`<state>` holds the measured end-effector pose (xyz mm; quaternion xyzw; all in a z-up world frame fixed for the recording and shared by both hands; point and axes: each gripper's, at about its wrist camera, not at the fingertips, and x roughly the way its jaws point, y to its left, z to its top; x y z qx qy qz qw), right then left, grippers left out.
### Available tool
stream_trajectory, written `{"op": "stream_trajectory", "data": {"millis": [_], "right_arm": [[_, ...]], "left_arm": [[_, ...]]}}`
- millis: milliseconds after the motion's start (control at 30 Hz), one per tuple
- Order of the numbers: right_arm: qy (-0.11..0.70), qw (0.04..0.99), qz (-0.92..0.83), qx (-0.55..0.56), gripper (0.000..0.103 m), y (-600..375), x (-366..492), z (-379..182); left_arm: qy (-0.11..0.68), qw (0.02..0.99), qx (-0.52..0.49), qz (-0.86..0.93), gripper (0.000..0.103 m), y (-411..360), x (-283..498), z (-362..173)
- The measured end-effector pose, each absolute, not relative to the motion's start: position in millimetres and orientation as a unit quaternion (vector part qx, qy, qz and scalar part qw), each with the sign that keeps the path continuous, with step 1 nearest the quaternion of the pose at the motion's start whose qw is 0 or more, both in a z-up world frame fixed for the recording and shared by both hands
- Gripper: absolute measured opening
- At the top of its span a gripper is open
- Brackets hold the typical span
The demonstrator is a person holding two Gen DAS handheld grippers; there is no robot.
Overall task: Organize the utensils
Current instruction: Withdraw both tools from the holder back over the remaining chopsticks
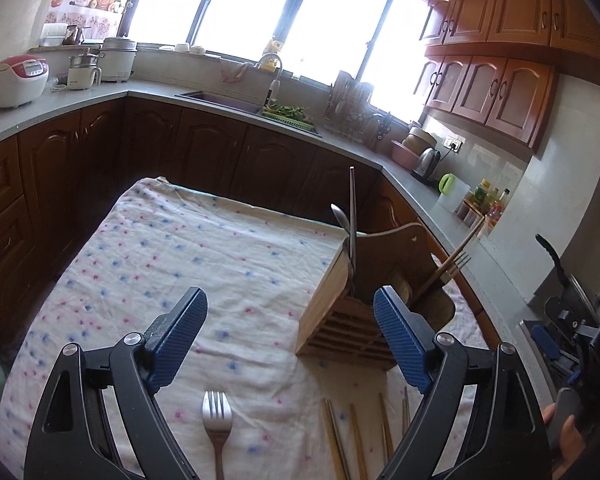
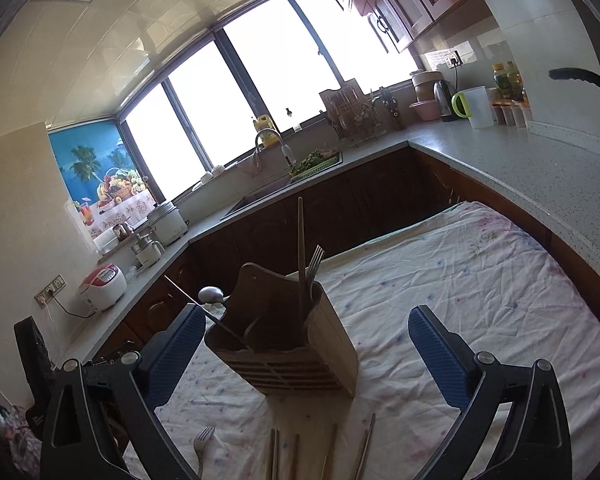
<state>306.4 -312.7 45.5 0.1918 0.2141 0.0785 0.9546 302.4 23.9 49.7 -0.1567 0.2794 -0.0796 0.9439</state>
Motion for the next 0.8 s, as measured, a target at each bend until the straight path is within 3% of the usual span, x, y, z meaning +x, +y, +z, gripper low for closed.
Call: {"op": "stream_trajectory", "data": {"millis": [800], "right_arm": [[0.316, 0.93, 0.041, 0.182, 0.102, -315.4, 222.0, -45.0]], "left_arm": [[0.378, 0.909, -0.155, -0.081, 0.087, 15.3, 216.7, -31.3]]}}
